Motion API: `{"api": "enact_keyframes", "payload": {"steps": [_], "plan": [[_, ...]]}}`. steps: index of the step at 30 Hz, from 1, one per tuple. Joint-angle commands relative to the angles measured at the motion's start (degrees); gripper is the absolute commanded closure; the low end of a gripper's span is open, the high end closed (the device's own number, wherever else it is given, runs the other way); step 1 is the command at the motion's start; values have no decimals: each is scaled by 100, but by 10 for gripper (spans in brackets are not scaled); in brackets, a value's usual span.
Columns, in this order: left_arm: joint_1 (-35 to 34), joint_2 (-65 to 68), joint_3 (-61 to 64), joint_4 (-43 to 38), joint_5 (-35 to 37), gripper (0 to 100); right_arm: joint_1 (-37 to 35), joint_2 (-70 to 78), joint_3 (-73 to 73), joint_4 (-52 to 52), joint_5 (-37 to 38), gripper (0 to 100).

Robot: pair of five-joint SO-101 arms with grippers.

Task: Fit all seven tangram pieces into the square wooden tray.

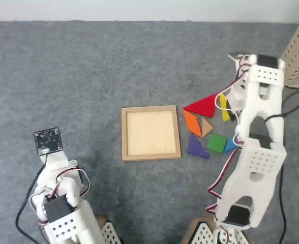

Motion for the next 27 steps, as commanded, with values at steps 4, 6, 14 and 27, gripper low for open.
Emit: {"api": "enact_keyframes", "payload": {"steps": [4,6,14,27], "plan": [[9,-18,-48,18,53,987,127,-92,-281,-119,-26,992],[9,-18,-48,18,53,987,31,-303,-281,-101,-176,992],[9,-18,-48,18,53,987,-971,-1745,-264,444,-475,992],[9,-18,-48,18,53,987,-3556,-3336,1714,-567,-958,992]]}}
